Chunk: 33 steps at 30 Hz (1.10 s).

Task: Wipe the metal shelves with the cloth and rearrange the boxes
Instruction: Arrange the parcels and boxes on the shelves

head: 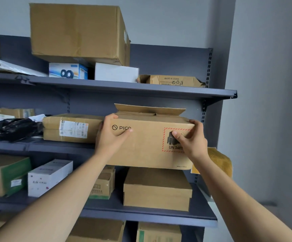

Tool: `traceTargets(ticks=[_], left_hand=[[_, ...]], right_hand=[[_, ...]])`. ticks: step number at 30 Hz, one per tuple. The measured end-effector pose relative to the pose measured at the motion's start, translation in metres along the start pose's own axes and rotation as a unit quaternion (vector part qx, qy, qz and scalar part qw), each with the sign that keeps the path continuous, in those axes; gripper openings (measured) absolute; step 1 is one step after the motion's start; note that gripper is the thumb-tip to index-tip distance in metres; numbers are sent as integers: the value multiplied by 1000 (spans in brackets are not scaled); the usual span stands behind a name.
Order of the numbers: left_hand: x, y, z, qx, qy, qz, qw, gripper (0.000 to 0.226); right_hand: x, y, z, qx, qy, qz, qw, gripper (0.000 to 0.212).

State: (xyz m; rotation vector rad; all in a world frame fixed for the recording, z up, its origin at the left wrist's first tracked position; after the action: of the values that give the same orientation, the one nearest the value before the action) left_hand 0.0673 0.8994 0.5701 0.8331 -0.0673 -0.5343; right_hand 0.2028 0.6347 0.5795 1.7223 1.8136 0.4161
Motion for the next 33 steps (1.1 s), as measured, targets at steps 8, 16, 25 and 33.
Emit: traceTargets(ticks=[8, 16, 25, 33], left_hand=[[-43, -99, 74, 12, 8, 9, 1000, 61], [-57, -181, 95, -34, 21, -39, 998, 57], [-41, -316, 11, -161, 62, -144, 974, 55], [-19, -421, -75, -274, 71, -216, 935, 54]], right_hand=[[-71, -91, -28, -8, 6, 5, 1000, 75], [-118, -169, -17, 40, -25, -14, 999, 71], [-124, -293, 87, 197, -112, -90, 970, 68], [-100, -384, 195, 313, -171, -148, 922, 68]])
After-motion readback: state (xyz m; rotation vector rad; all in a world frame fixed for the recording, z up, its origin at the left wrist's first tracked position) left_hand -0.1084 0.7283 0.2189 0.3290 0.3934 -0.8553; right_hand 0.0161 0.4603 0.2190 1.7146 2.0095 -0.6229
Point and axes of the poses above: each hand's wrist, its own y-axis towards the middle knuckle, its own x-axis out of the palm, z = x × y, the point moved 3 cm from there along y, towards the middle knuckle, and after that the axes turned 4 degrees about x, right-handed, at the moved point
